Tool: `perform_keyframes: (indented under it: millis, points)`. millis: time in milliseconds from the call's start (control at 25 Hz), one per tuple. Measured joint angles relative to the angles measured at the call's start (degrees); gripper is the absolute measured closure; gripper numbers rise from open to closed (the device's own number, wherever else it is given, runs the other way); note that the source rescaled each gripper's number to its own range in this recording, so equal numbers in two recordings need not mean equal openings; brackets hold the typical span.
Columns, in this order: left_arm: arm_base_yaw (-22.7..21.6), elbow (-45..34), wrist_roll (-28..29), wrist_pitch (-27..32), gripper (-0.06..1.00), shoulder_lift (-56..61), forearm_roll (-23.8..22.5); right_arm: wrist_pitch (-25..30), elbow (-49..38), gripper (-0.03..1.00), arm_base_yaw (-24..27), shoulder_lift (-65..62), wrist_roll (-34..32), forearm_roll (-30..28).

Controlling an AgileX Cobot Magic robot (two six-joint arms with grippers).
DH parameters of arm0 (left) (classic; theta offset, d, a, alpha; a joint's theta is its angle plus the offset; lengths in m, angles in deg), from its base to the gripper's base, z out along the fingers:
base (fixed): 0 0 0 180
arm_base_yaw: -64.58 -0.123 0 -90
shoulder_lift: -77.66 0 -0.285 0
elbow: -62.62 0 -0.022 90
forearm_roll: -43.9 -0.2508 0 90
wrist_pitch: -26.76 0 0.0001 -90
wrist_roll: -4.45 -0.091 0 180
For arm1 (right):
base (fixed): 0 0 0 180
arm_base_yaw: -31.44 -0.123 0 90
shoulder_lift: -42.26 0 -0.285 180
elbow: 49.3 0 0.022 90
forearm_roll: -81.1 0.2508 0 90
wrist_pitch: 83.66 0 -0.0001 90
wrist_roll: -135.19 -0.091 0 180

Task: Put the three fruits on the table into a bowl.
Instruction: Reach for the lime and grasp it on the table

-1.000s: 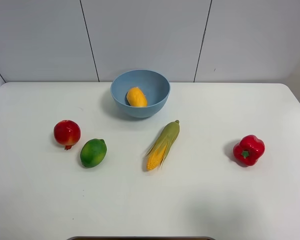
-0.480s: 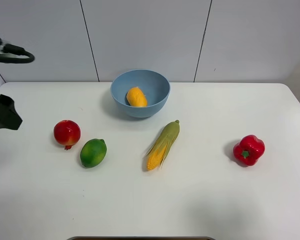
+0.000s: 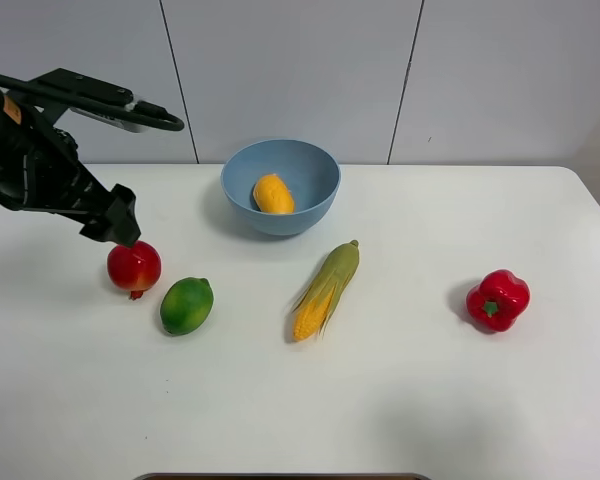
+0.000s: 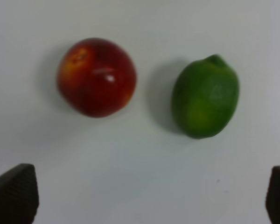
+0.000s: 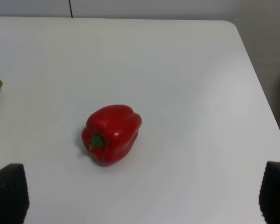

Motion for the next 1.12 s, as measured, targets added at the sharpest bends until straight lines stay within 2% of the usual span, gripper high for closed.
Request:
perform_keyframes:
  millis: [320,560,840,1120]
  points:
    - [4.2,0.1,2.3,-3.2,-0.06,-7.2,2.4,0.0,0.0,-0.03,0.0,0.0,0.0,0.0]
    - [7.3,-2.4,5.7,-6.4,-0.06,-10.1,2.4,0.0,0.0,-0.03,0.0,0.0,0.0,0.0]
    - [7.9,-7.2,6.9,-12.6,-0.06,-13.3,2.4,0.0,0.0,-0.03,0.0,0.0,0.0,0.0]
    - [8.0,-7.7,7.0,-17.8,-0.06,-16.6,2.4,0.0,0.0,-0.03,0.0,0.0,0.0,0.0]
